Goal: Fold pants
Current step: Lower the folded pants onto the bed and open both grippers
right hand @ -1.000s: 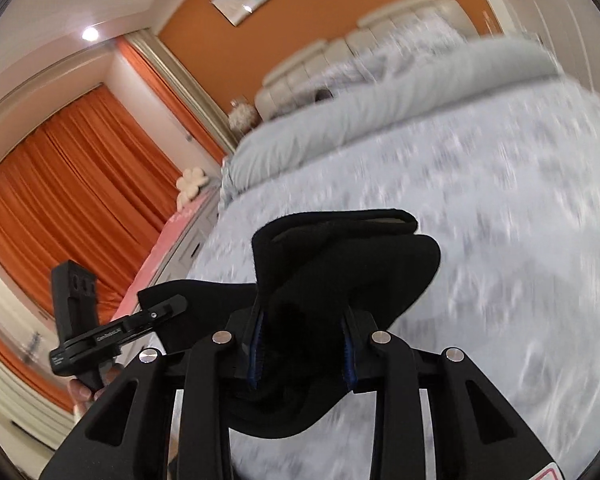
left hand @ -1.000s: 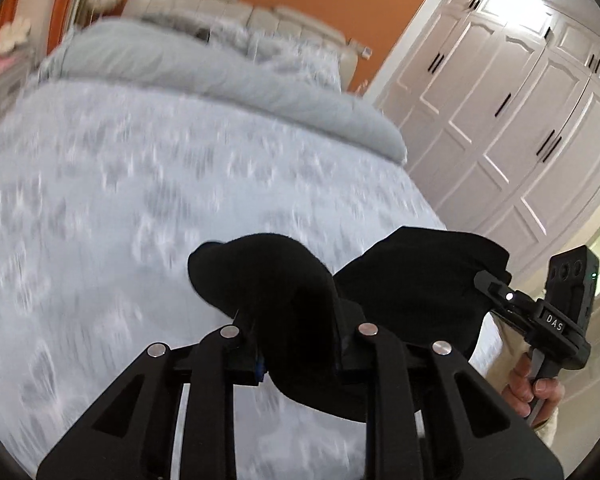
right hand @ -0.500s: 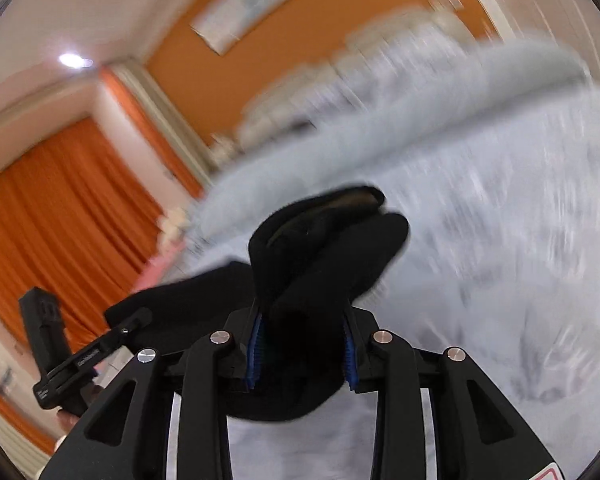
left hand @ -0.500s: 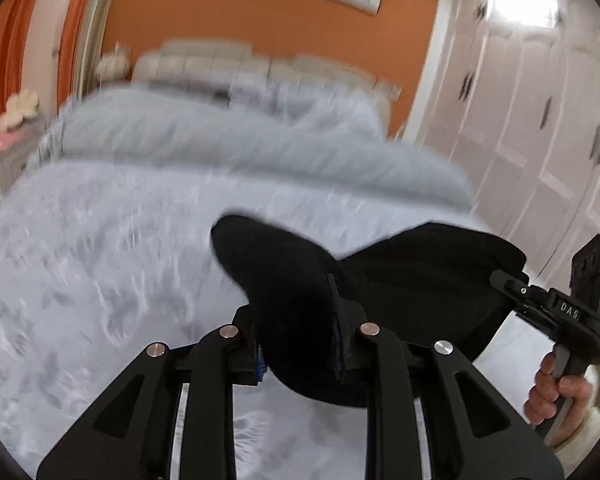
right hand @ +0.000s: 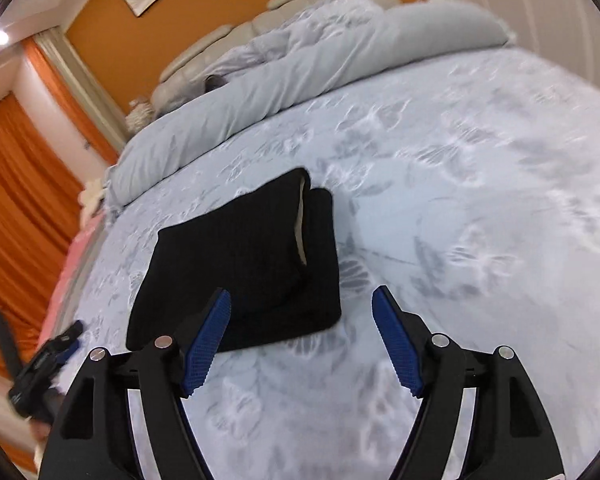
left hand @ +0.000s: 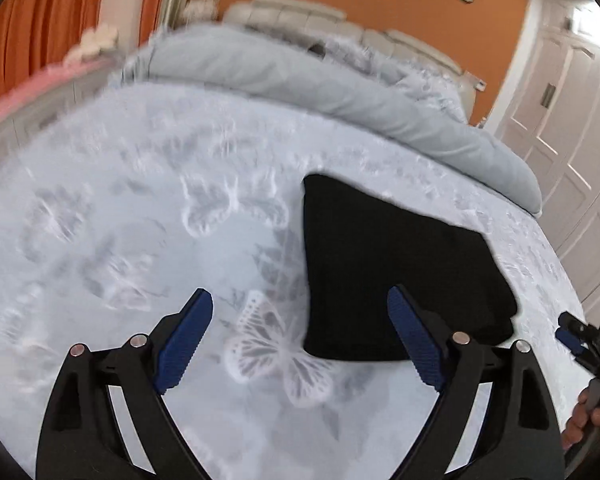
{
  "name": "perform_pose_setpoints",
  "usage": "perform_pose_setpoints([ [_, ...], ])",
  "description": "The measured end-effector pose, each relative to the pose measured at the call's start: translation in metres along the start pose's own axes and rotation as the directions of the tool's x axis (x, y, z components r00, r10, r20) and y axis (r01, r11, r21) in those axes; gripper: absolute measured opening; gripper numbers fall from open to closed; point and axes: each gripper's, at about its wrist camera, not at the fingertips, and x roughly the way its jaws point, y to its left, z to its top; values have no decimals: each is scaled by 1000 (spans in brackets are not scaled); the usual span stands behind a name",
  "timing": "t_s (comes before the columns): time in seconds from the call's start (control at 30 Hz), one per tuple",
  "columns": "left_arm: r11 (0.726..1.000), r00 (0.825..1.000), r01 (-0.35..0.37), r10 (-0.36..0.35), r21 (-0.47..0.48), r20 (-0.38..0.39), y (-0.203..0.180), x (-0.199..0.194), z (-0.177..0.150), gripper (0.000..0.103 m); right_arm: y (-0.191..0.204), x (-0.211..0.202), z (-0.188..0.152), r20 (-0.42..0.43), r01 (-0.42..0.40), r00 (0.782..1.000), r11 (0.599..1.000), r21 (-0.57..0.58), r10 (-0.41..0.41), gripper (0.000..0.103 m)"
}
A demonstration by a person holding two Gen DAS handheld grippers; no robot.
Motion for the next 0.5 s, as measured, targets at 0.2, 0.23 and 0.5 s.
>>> perform_pose_setpoints([
  [0.2,992,997,-79,76,97,29,-41,-69,-16,95,52,-65,-36,127,125,986,985,-117,-110,82],
  [0.23,991,996,-83,80,108,27,-45,-74,-24,95,58,-71,-48,148,145,981,980,-136,-125,83],
  [0.5,970,988,-127,143,205,-65,-53,-43,-98,96,72,-43,-111,69,187,982,943,-277,-175,83],
])
